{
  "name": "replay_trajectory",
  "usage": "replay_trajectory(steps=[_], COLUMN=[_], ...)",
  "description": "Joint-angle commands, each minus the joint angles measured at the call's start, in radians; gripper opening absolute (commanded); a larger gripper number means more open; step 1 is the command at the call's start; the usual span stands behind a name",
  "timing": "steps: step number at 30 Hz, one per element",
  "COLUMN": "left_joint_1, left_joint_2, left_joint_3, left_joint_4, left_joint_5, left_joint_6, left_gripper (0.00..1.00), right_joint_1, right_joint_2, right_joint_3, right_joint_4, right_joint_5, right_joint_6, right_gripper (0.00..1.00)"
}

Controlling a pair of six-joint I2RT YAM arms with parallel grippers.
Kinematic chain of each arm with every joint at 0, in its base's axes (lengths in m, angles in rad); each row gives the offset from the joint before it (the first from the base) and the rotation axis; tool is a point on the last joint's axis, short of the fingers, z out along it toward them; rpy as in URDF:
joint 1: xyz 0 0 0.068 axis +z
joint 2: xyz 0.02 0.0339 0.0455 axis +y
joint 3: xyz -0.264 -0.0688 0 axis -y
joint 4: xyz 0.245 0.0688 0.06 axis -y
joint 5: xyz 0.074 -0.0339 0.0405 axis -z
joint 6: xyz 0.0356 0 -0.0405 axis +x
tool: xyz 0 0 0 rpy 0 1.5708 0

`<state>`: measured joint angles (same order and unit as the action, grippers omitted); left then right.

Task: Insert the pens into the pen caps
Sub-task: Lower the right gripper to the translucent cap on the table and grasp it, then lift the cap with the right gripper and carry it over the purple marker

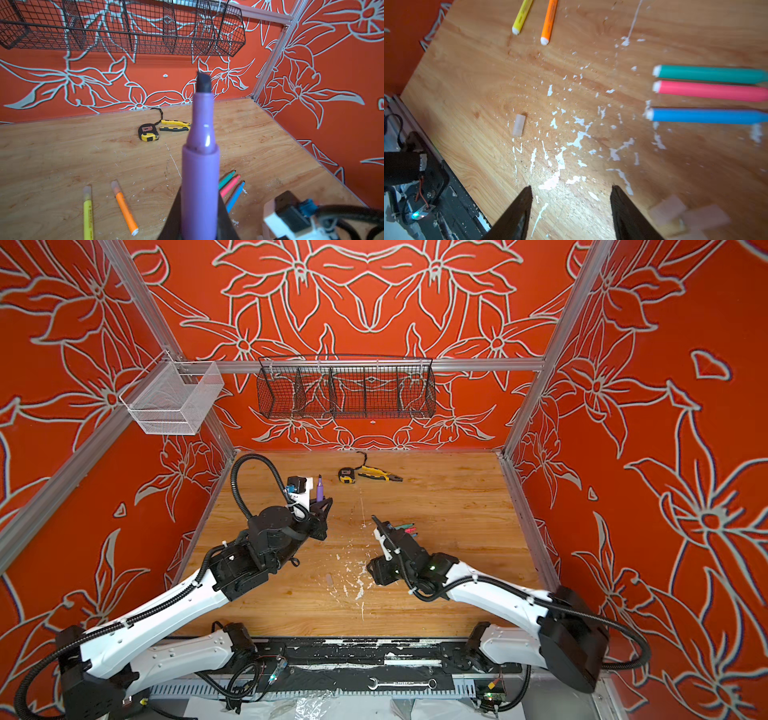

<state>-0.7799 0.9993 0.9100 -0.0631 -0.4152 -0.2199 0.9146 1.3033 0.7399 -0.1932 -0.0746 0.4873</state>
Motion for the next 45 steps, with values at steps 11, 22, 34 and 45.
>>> replay_trajectory(steps=[11,22,34,45], left_joint_1=[0.074,0.163,0.165,0.166], left_joint_2=[-0.091,-0.134,-0.149,-0.16], left_joint_3=[-0.046,-0.069,-0.073,-0.079], left_joint_4=[-0.029,-0.037,-0.032,-0.03], left_joint_5=[-0.083,0.024,0.05,0.052], left_joint_6=[-0.096,-0.145,-0.136,-0.134], left_gripper=[0.0,0.0,0.0,0.0], right_joint_1=[0.168,0.187,0.22,0.222], right_joint_2=[0.397,0.635,0.709,0.793], right_joint_3=[0.312,0.548,0.633,0.717], right_joint_4=[-0.021,-0.142,-0.287,-0.37], right_joint_5=[0.07,0.066,0.175,0.209], right_joint_6=[0.037,0.005,-0.001,0.002], right_gripper=[0.57,0.55,0.45,0.35])
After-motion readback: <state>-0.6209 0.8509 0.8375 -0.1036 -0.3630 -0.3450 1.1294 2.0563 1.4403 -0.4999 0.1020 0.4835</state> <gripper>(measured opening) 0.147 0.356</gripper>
